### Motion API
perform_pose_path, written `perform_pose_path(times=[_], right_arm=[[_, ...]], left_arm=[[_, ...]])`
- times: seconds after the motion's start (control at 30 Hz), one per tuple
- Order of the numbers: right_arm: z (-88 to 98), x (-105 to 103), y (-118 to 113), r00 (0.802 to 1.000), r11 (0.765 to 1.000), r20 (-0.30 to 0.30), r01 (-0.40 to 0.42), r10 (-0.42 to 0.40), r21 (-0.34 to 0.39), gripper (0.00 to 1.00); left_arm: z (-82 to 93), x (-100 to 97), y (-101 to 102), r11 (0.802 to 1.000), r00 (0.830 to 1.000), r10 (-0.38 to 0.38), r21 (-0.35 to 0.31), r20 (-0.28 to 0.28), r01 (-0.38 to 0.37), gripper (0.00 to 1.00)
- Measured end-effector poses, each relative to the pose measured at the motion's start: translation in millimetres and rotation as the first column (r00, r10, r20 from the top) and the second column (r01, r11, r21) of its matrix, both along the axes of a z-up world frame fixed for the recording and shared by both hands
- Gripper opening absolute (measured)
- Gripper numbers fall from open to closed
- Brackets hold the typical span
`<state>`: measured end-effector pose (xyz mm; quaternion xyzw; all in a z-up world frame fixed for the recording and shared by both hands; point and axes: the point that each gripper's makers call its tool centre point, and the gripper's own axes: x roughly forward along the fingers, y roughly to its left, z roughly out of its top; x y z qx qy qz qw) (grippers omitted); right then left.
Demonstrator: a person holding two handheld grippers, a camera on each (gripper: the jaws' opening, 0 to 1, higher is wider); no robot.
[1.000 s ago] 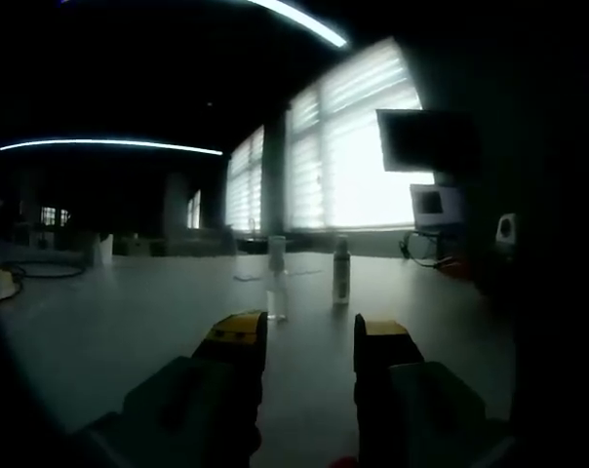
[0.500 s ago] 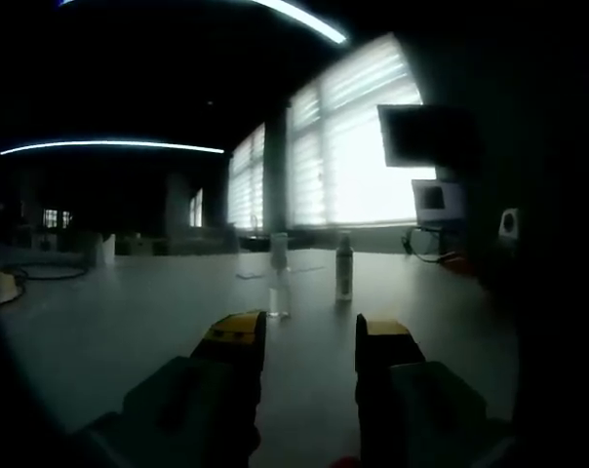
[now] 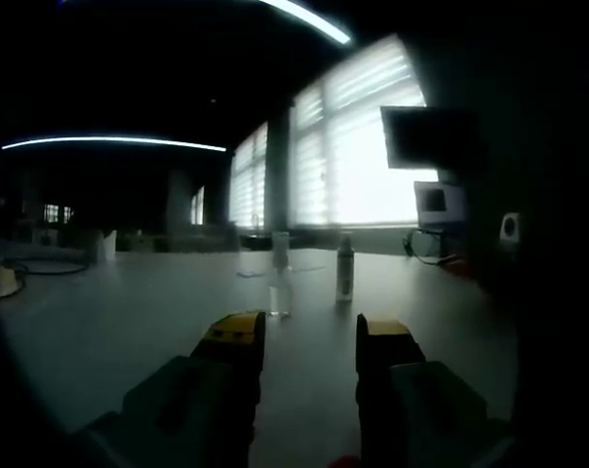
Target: Clamp pump bottle remove cover press pump head put on cover
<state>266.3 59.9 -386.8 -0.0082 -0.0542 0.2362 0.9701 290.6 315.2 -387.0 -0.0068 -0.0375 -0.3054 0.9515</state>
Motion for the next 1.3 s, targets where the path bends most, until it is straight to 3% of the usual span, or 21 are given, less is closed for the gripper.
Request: perform_pose_path(times=[0.47, 0.6, 0.7, 0.9, 1.03, 1.3], right_arm=[[-0.6, 0.3, 0.9, 1.0, 1.0, -0.002, -0.001, 0.0, -0.006, 0.16], [-0.4, 0.2, 1.1, 1.0, 1.0, 0.0, -0.001, 0.001, -0.006, 0.16], [-0.8, 0.4, 1.1, 1.0, 1.0, 0.0, -0.002, 0.002, -0.01, 0.16], [-0.4, -0.1, 1.1, 1.0, 1.0, 0.0, -0.001, 0.001, -0.009, 0.16], [-1.6, 0.3, 1.5, 1.0, 1.0, -0.002, -0.001, 0.001, -0.016, 0.16], [-2.1, 0.6, 1.2, 1.0, 1.0, -0.004, -0.001, 0.001, -0.017, 0.16]], left_arm=[[-2.9, 3.1, -1.5, 1.0, 0.999, -0.009, -0.009, -0.043, 0.009, 0.29], [-0.1, 10.6, 8.8, 0.998, 0.997, 0.064, -0.009, -0.041, -0.064, 0.29], [5.0, 13.4, 8.1, 0.997, 0.996, 0.062, -0.05, -0.066, -0.065, 0.29], [3.7, 18.8, 4.8, 0.996, 0.994, 0.083, -0.017, -0.074, -0.084, 0.33], [8.5, 21.3, 3.7, 0.995, 0.994, 0.088, -0.047, -0.066, -0.092, 0.35], [15.8, 32.8, -8.0, 0.997, 0.996, 0.081, 0.005, -0.038, -0.081, 0.32]])
